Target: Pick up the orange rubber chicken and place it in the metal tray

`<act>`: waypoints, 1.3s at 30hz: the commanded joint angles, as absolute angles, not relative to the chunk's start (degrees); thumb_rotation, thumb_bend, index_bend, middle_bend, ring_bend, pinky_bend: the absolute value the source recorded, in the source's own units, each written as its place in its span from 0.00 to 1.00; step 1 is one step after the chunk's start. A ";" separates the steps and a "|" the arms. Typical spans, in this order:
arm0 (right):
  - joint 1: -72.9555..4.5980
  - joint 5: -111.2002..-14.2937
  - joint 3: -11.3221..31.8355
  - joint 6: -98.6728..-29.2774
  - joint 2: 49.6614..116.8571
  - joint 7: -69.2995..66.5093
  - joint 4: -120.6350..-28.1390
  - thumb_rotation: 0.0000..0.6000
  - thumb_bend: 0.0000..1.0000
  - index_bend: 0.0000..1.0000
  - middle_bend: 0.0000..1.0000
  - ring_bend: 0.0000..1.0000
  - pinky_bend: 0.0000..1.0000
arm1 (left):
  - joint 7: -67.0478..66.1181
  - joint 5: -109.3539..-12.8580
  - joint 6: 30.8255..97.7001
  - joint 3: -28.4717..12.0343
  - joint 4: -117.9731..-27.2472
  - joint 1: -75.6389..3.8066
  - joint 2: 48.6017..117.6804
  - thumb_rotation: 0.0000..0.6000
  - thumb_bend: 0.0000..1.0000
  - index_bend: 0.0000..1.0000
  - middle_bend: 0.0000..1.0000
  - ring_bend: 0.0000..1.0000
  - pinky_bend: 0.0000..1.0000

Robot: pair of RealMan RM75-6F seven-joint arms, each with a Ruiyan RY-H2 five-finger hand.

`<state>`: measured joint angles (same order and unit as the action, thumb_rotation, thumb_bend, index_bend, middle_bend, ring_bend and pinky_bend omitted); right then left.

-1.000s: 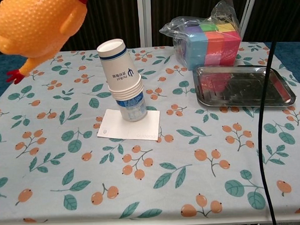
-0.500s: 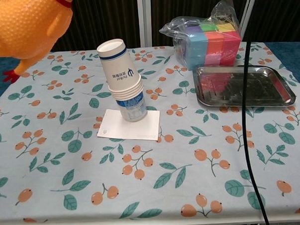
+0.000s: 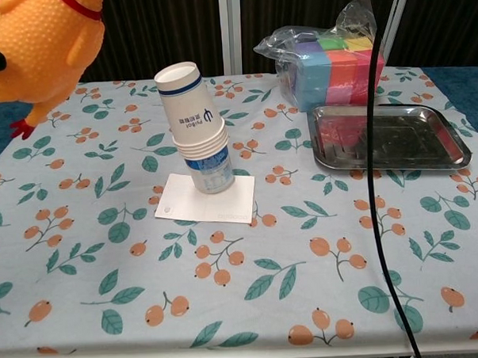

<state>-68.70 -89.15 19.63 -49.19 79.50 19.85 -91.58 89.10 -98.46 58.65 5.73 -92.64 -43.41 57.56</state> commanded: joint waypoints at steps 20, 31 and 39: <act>-68.10 -89.33 17.56 -53.36 80.21 20.65 -94.39 1.00 0.40 0.99 0.75 0.73 0.94 | 74.78 -87.97 54.62 2.56 -95.03 -42.20 59.69 1.00 0.66 0.69 0.75 0.70 0.81; -66.66 -91.58 15.45 -55.16 79.24 20.06 -96.84 1.00 0.39 0.99 0.76 0.74 0.95 | 70.27 -82.52 53.54 -0.33 -96.92 -40.12 60.12 1.00 0.90 0.83 0.92 0.87 1.00; -66.62 -90.07 16.39 -55.46 79.82 19.57 -95.11 1.00 0.39 1.00 0.76 0.74 0.95 | 71.66 -86.87 55.20 -0.13 -97.96 -38.28 59.20 1.00 0.86 0.59 0.71 0.74 0.95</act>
<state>-66.59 -90.31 16.20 -55.43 79.66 19.68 -95.35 70.61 -84.65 54.71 -0.59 -97.83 -38.62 59.66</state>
